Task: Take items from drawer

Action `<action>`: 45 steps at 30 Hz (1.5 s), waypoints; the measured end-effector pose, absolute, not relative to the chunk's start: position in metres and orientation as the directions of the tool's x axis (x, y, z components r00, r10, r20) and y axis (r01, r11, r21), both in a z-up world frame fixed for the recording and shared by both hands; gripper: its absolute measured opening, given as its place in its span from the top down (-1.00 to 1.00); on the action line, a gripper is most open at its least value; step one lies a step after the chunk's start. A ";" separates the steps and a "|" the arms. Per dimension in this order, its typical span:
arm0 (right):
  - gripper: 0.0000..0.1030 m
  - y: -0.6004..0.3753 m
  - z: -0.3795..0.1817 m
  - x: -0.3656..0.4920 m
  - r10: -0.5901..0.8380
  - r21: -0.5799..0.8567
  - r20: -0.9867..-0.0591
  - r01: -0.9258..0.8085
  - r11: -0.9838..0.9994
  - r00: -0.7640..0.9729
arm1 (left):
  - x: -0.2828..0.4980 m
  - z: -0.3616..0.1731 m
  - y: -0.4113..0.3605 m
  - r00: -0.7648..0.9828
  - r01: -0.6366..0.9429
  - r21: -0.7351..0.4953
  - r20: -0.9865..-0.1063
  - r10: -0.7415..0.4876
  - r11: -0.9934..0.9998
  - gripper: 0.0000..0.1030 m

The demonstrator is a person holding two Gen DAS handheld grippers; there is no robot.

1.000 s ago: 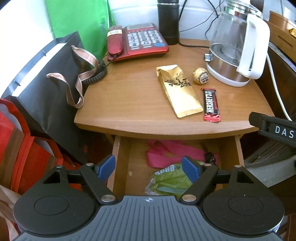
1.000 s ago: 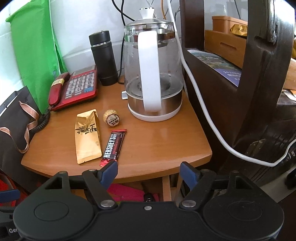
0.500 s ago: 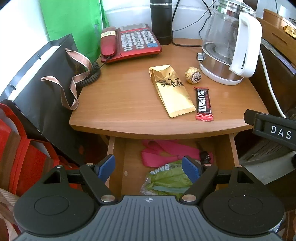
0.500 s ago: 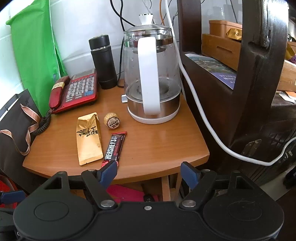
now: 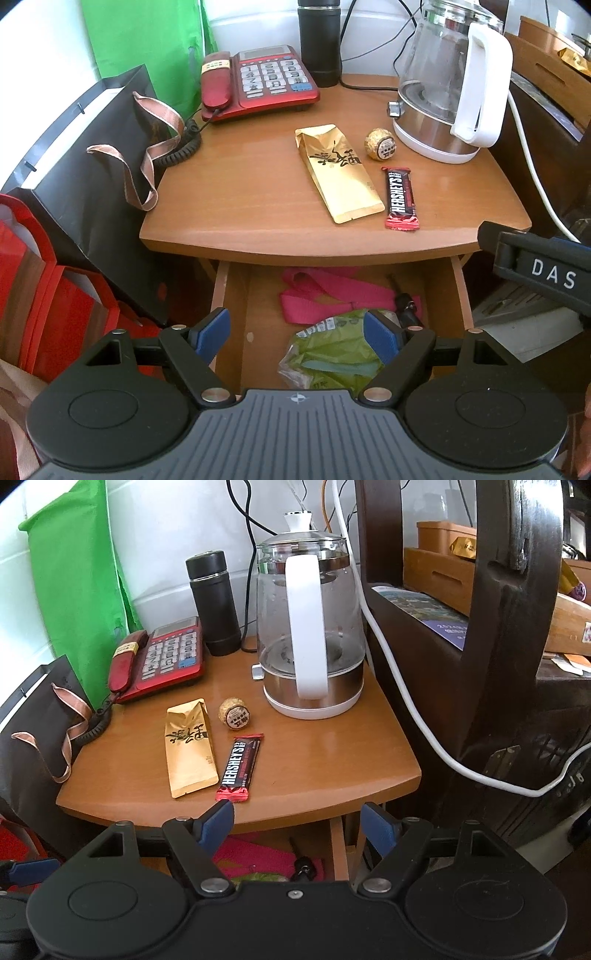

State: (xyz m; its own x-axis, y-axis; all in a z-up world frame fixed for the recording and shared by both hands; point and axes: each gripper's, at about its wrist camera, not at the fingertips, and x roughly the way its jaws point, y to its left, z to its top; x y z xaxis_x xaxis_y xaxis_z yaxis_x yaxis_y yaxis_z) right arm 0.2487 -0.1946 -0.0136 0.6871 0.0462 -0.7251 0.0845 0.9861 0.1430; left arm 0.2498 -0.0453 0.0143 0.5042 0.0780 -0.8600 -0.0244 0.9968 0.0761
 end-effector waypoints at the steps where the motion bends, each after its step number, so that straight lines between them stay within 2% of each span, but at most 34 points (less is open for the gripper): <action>1: -0.44 -0.194 -0.013 0.247 0.047 0.143 -0.724 0.083 0.986 0.688 | 0.248 0.015 -0.046 0.507 -0.023 0.077 -0.859 0.078 0.997 -0.61; 45: -0.45 -0.172 -0.003 0.194 0.058 0.132 -0.714 0.053 0.990 0.698 | 0.198 0.025 -0.044 0.502 -0.026 0.066 -0.862 0.071 0.997 -0.61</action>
